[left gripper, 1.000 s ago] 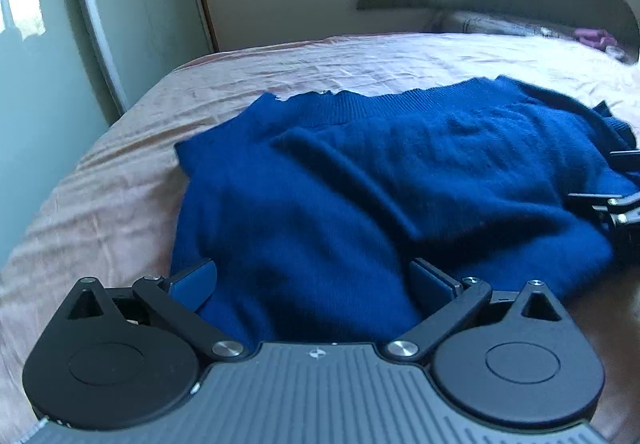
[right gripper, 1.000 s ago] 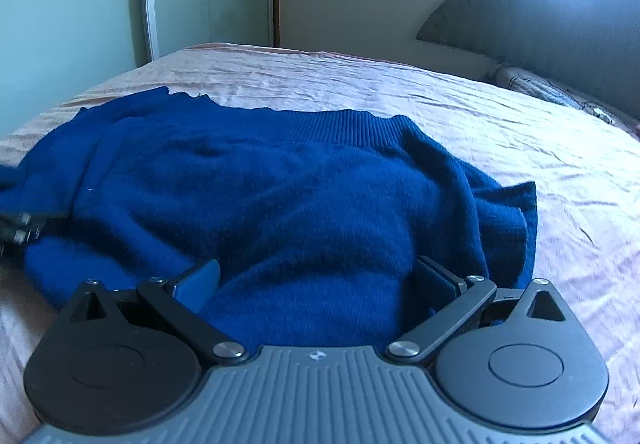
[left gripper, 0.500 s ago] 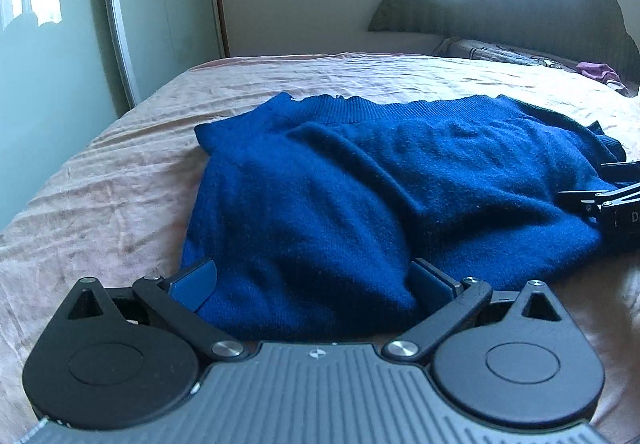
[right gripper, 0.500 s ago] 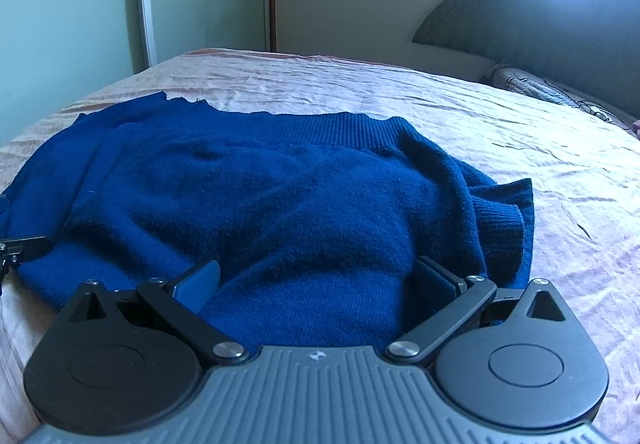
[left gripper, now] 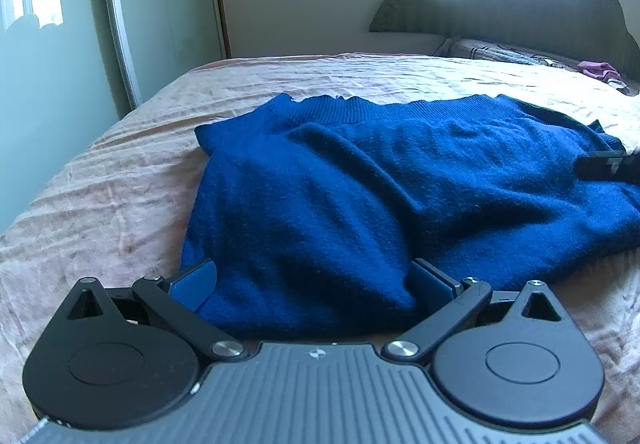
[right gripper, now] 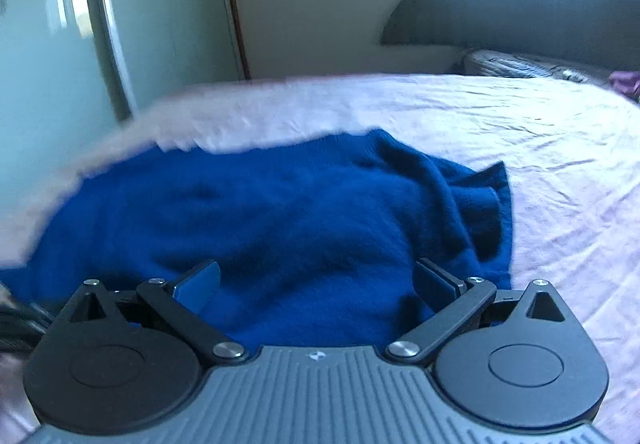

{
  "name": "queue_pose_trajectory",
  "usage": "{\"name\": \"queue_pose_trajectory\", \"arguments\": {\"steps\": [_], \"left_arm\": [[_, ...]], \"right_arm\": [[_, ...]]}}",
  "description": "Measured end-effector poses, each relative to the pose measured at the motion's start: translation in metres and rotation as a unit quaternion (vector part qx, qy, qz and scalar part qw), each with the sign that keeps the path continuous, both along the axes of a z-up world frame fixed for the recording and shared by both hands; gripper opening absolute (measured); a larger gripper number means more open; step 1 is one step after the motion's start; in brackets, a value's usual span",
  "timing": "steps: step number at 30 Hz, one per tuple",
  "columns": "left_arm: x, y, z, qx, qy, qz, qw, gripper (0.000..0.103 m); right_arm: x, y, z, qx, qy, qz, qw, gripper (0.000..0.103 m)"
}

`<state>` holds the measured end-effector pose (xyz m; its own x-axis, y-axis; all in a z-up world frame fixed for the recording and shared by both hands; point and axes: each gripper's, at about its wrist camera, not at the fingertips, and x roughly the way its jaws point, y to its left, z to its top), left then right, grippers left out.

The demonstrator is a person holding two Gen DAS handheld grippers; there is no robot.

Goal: Fold small clothes

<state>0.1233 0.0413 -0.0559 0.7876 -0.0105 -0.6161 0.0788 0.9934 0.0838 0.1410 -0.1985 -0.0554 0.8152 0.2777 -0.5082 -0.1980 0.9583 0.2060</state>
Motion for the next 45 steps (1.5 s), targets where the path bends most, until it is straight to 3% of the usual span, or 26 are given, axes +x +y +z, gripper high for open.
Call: {"name": "queue_pose_trajectory", "arguments": {"steps": [3,9,14,21,23,27,29,33,36,38,42,45], "left_arm": [[0.0,0.001,0.0,-0.006,0.003,0.0,1.0,0.102],[0.001,0.002,0.0,-0.007,0.003,0.0,1.0,0.102],[-0.001,0.001,0.001,-0.004,0.001,0.006,1.0,0.103],[-0.003,-0.01,0.027,0.023,-0.05,0.009,0.9985,0.102],[0.007,-0.009,0.029,0.012,-0.04,0.016,0.999,0.103],[0.028,-0.007,0.011,0.003,0.037,0.016,0.9992,0.103],[0.02,-0.008,0.008,0.016,0.019,0.005,0.9997,0.103],[0.007,-0.013,0.007,0.051,-0.003,-0.016,0.9985,0.103],[0.01,-0.012,0.008,0.047,0.0,-0.014,0.9988,0.103],[0.013,-0.011,0.006,0.041,0.004,-0.01,0.9991,0.103],[0.006,-0.01,0.005,0.038,0.001,-0.007,0.9993,0.103],[0.006,-0.008,0.007,0.039,0.003,-0.011,0.9992,0.103]], "right_arm": [[0.0,0.012,0.007,0.01,0.002,0.03,0.999,0.103],[0.004,0.043,-0.013,-0.067,0.021,0.038,0.997,0.103],[-0.004,0.054,-0.018,-0.104,0.009,0.04,0.994,0.103],[-0.008,0.052,-0.021,-0.102,0.01,0.039,0.994,0.103],[-0.005,0.055,-0.022,-0.104,0.01,0.039,0.994,0.103],[-0.007,0.057,-0.022,-0.112,0.01,0.038,0.993,0.103],[-0.009,0.058,-0.022,-0.114,0.01,0.038,0.993,0.103],[-0.014,0.048,-0.015,-0.087,0.014,0.033,0.996,0.103],[-0.017,0.037,0.0,-0.018,0.005,0.032,0.999,0.103],[-0.012,0.038,0.003,-0.004,0.016,0.049,0.999,0.103],[-0.005,0.055,-0.014,-0.085,0.035,0.041,0.995,0.103],[-0.016,0.063,-0.017,-0.119,0.014,0.052,0.991,0.103]]}}
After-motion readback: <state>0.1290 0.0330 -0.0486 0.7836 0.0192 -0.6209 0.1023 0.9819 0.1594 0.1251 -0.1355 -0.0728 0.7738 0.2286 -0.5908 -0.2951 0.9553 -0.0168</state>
